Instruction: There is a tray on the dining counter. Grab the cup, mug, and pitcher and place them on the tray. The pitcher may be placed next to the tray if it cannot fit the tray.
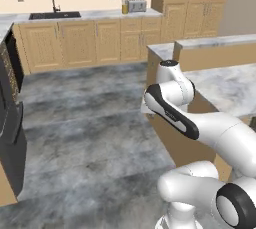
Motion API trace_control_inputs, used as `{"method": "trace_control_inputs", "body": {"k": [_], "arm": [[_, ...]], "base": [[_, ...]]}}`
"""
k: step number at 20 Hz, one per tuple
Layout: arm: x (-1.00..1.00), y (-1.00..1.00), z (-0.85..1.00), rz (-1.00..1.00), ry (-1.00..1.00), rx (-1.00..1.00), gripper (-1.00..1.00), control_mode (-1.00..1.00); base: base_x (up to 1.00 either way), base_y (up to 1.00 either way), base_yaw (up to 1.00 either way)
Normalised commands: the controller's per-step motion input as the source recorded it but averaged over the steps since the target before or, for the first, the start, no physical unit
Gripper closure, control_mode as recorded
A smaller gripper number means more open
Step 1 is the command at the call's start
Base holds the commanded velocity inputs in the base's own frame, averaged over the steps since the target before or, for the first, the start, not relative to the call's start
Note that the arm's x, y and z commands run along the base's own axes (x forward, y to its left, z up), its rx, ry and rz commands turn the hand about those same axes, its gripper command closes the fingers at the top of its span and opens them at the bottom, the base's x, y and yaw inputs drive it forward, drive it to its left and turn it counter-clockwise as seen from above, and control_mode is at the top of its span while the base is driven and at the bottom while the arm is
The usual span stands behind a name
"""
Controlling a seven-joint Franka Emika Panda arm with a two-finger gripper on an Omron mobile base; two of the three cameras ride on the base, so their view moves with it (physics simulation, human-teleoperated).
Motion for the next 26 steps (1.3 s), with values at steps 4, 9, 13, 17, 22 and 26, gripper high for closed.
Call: {"method": "trace_control_inputs", "body": {"k": [4, 9, 13, 17, 22, 26], "arm": [[0.00, 0.00, 0.00, 0.00, 0.00, 0.00, -1.00, 1.00], [0.00, 0.00, 0.00, 0.00, 0.00, 0.00, -1.00, 1.00], [0.00, 0.00, 0.00, 0.00, 0.00, 0.00, -1.00, 1.00], [0.00, 0.00, 0.00, 0.00, 0.00, 0.00, -1.00, 1.00], [0.00, 0.00, 0.00, 0.00, 0.00, 0.00, -1.00, 1.00], [0.00, 0.00, 0.00, 0.00, 0.00, 0.00, -1.00, 1.00]], "base": [[0.28, 1.00, -0.10], [0.80, 0.55, -0.12], [1.00, -0.19, 0.00], [0.88, -0.39, 0.03], [0.91, -0.11, 0.01], [1.00, -0.01, 0.00]]}}
